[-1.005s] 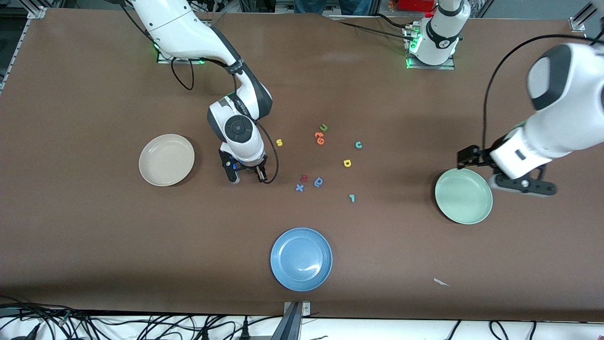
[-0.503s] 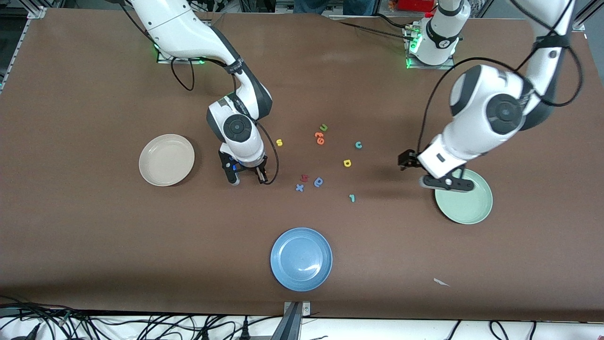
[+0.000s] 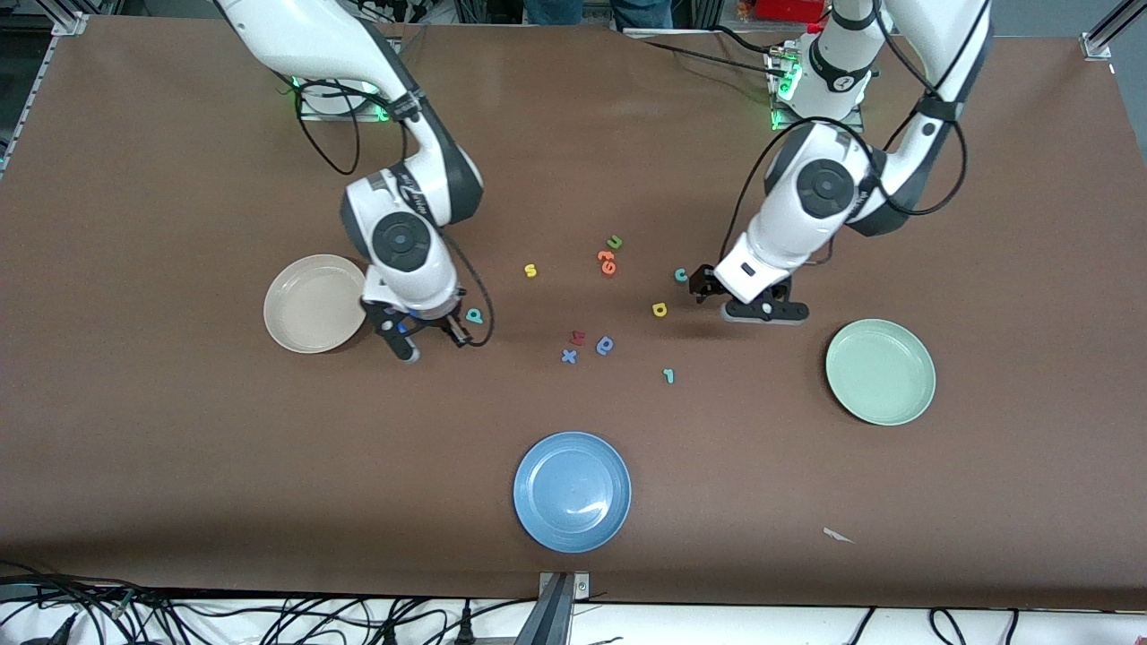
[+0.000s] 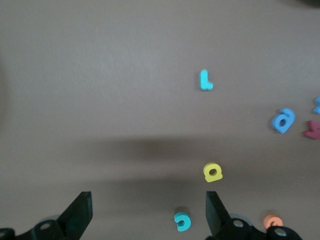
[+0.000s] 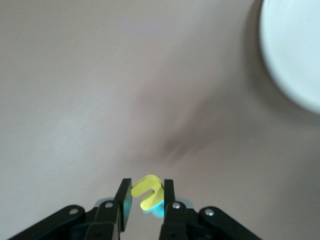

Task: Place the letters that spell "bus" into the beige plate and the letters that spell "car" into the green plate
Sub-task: 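Drop the u on the plate while the left gripper grasps the yellow a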

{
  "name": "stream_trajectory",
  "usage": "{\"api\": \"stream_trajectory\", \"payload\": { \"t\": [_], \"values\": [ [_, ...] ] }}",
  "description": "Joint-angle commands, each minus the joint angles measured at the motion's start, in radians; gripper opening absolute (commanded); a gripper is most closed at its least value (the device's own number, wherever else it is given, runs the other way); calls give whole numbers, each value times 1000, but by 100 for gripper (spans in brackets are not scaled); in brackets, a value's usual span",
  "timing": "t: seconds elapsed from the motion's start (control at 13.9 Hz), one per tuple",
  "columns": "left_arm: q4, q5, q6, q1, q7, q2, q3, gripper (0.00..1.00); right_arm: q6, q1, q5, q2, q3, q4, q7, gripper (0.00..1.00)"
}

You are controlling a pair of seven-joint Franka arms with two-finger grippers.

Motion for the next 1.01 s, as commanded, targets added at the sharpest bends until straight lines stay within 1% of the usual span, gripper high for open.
{"api": "stream_trajectory", "payload": {
  "t": [0.0, 0.14, 0.29, 0.43, 0.5, 0.57, 0.65, 0.72, 0.79, 0.86, 0.93],
  "values": [
    [-19, 90, 59, -70, -189, 41, 0, 100, -8, 5, 6, -115, -83, -179, -236, 21],
    [-29, 131, 96, -87, -248, 72, 0, 100, -14, 5, 7, -169, -157, -273, -407, 21],
    [-40, 150, 130, -105, -285, 99, 0, 100, -10, 5, 7, -207, -203, -379, -539, 21],
    [-40, 163, 138, -107, -293, 131, 0, 99, 15, 3, 13, -197, -237, -417, -622, 22],
    [-40, 163, 138, -108, -293, 144, 0, 98, 18, 0, 15, -189, -240, -422, -627, 24],
    [-40, 163, 138, -111, -294, 154, 0, 96, 18, 0, 15, -186, -240, -419, -627, 36],
    [-40, 163, 138, -111, -294, 161, 0, 95, 18, -3, 15, -188, -240, -418, -627, 74],
    [-40, 163, 136, -111, -302, 164, -2, 92, 18, -3, 16, -191, -240, -414, -626, 88],
    [-40, 163, 135, -120, -316, 165, 0, 88, 16, -3, 18, -198, -240, -407, -621, 90],
    [-39, 163, 133, -133, -325, 170, 0, 82, 6, 0, 32, -198, -236, -378, -615, 90],
    [-39, 165, 132, -137, -328, 176, 1, 77, 6, 0, 68, -200, -228, -356, -606, 89]
  ]
}}
